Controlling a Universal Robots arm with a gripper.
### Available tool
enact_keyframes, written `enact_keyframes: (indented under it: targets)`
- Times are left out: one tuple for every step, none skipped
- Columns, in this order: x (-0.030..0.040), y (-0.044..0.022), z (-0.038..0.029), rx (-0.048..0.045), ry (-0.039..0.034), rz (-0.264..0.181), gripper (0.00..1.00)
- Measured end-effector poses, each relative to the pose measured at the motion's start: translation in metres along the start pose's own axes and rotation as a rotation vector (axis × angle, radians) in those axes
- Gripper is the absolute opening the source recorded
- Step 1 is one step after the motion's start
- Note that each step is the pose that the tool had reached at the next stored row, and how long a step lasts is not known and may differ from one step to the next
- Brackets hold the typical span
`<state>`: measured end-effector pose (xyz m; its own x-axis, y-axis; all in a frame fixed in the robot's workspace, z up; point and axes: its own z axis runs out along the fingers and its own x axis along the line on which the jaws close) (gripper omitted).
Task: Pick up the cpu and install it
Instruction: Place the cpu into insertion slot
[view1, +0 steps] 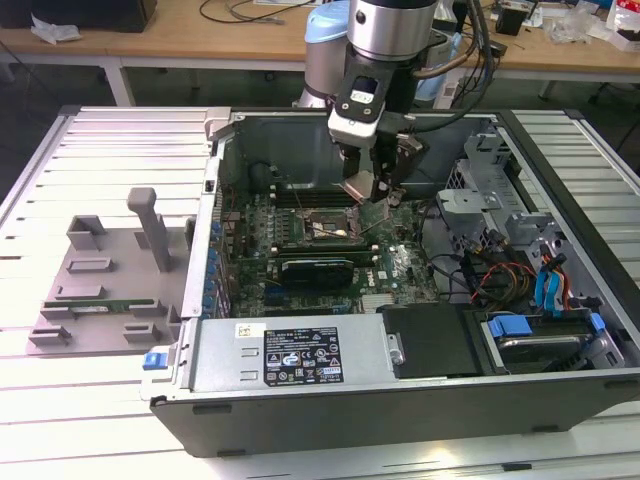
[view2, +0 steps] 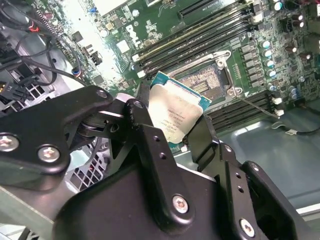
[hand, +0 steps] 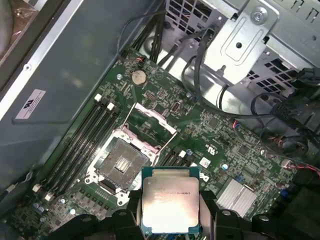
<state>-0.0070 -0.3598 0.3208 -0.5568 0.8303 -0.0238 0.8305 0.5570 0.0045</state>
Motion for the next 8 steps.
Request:
enact_keyframes:
  targets:
    - [0.0, 0.0, 0.0001, 0.0002, 0.0, 0.01, 0.55]
    - [0.0, 0.0, 0.0002, 0.0003, 0.0, 0.015, 0.55]
    - [0.0, 0.0, 0.0002, 0.0007, -0.0001, 0.027, 0.55]
    - [0.0, 0.0, 0.0003, 0.0008, -0.0001, 0.036, 0.55]
    - [0.0, 0.0, 0.0004, 0.0011, -0.0002, 0.05, 0.55]
    - [0.0, 0.0, 0.0004, 0.0014, -0.0003, 0.059, 0.55]
    - [0.0, 0.0, 0.0005, 0.0016, -0.0003, 0.068, 0.55]
    - [0.0, 0.0, 0.0006, 0.0017, -0.0003, 0.073, 0.55]
